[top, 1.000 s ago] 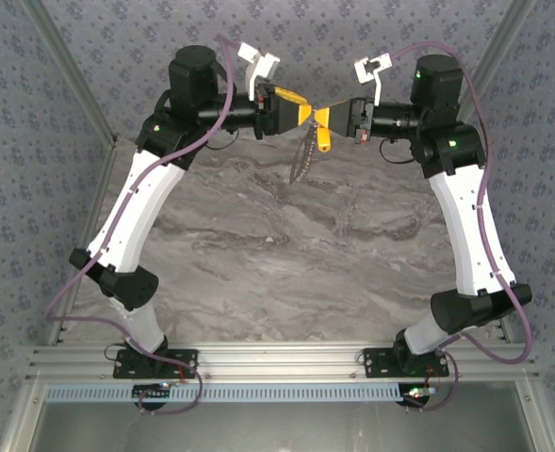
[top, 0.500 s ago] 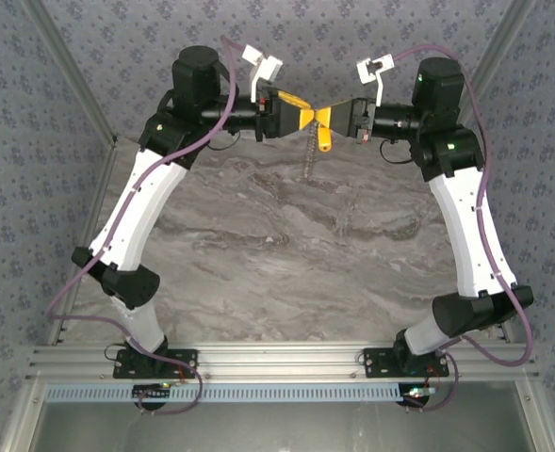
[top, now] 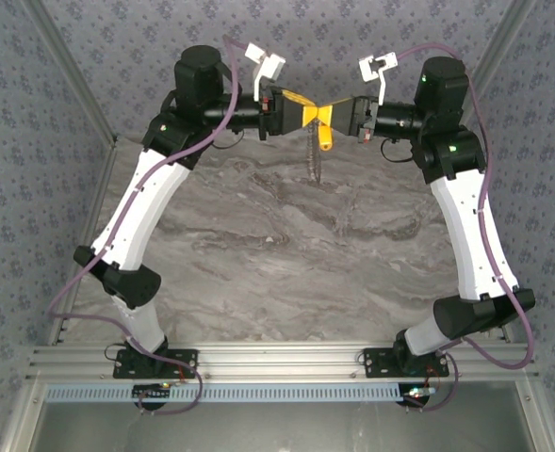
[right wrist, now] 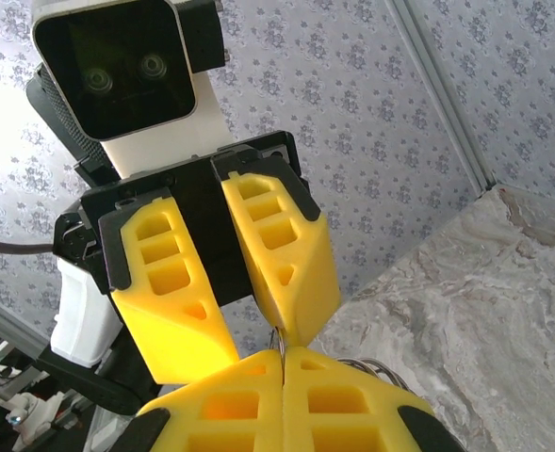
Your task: Put the keys on the keyring
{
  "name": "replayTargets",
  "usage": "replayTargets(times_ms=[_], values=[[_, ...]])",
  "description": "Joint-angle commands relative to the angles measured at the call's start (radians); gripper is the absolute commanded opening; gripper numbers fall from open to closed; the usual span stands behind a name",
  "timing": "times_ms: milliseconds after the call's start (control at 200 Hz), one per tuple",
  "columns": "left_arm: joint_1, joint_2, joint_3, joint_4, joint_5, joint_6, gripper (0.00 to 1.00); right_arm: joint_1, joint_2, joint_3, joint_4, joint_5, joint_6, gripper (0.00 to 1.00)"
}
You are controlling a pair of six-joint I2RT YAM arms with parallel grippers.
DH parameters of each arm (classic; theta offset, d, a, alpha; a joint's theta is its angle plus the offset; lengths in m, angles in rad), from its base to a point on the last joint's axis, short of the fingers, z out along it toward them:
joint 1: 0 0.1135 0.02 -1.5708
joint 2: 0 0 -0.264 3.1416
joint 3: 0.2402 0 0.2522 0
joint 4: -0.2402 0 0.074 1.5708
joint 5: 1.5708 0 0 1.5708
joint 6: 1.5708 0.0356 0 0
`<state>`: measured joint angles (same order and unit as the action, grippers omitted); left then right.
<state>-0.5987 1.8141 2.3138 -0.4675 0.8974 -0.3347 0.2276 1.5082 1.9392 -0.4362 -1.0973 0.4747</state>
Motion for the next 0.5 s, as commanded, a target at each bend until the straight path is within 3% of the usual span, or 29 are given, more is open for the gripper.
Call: replayTargets(times_ms=[0,180,270,350,410,495], values=[[-0.012,0.017,0.036,0.036,0.043,-0.013,0.18,0.005,-0.024,-0.008,0.046,-0.018,0.020,0.00],[-0.018,0.021,0.041,0.038,0.055,-0.014,0.09,0.006,-0.024,-0.009,0.056,-0.016,0.030,0.00],[-0.021,0.021,0.040,0.045,0.055,-0.018,0.00,0.007,-0.024,-0.009,0.056,-0.016,0.031,0.00],[-0.019,0.017,0.041,0.053,0.050,-0.023,0.00,0.004,-0.023,-0.011,0.056,-0.012,0.037,0.00],[-0.019,0.012,0.041,0.061,0.033,-0.027,0.00,-0.011,-0.030,-0.034,0.101,-0.021,0.075,0.14],[-0.017,0.002,0.039,0.073,-0.002,-0.036,0.00,-0.050,-0.063,-0.122,0.295,-0.040,0.222,0.31]])
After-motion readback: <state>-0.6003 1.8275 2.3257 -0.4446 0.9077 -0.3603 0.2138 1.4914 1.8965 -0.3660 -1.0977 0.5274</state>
